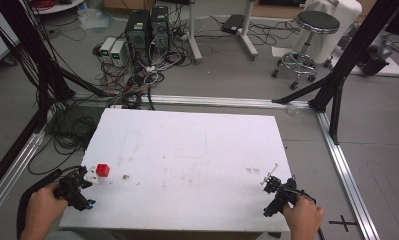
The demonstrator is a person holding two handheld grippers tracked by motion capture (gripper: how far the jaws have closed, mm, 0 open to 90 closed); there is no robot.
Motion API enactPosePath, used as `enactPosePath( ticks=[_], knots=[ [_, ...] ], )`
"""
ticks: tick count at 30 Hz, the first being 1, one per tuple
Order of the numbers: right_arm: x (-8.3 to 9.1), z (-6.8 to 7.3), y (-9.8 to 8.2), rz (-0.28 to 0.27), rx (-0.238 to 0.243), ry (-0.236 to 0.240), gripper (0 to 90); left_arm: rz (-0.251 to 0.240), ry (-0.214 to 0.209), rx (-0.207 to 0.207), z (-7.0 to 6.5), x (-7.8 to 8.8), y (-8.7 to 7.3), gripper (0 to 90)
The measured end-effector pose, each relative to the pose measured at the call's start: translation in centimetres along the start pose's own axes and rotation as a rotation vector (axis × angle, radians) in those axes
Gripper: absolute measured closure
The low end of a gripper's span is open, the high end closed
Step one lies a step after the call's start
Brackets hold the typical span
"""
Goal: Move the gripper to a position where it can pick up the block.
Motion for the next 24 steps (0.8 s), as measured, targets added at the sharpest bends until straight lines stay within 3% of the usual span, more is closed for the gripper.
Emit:
enactPosePath(
  ticks=[21, 24],
  knots=[
    [-0.03, 0.11, -0.03, -0.004, -0.002, 0.000, 1.6, -0.004, 0.000, -0.012, -0.11, 0.09, -0.06, 22.0],
    [0.08, 0.12, -0.07, -0.008, -0.002, 0.005, 1.6, -0.004, -0.001, -0.034, -0.01, 0.10, 0.09, 22.0]
  ],
)
Point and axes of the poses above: each handheld gripper's, and its own axes: x roughly backward along the jaws, y roughly out of its top, z roughly to its left, the point moved 6 cm from there along -x, roughly forward along the jaws, and after that the axes turned 4 degrees about -y, right-handed, at the moved point
